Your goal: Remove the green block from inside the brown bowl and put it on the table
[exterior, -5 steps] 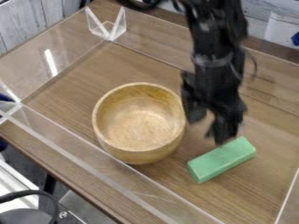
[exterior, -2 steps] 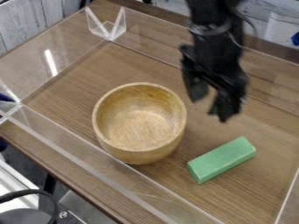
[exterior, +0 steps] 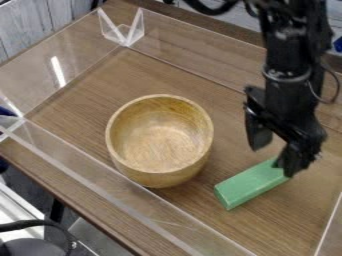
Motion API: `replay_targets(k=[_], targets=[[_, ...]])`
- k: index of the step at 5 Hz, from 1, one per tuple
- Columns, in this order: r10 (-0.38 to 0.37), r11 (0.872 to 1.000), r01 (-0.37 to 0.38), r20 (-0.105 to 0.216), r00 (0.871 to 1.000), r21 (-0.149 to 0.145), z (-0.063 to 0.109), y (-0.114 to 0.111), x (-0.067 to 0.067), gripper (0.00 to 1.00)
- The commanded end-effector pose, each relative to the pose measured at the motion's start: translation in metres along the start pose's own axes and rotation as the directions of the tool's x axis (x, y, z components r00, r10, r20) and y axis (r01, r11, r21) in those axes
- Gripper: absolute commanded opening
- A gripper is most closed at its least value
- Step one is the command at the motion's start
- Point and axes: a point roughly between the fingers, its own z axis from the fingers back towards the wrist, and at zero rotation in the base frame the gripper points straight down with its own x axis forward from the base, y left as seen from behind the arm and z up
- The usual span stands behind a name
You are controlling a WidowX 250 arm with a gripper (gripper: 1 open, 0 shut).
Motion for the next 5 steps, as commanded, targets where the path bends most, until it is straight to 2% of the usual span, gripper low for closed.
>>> replay_targets(k=[1,2,3,4,5], targets=[[-0.033,0.999,0.033,0.031,0.999,0.018,0.002,-0.006,0.025,1.00],[-0.012,1.000,0.012,0.024,1.000,0.016,-0.008,-0.002,0.027,1.00],[0.019,1.000,-0.019,0.022,1.000,0.008,-0.013,0.005,0.025,0.00],[0.037,0.999,-0.037,0.032,0.999,0.006,-0.015,0.009,0.026,0.00],[0.059,0.998,-0.060,0.059,0.997,0.005,-0.008,0.016,0.026,0.00]])
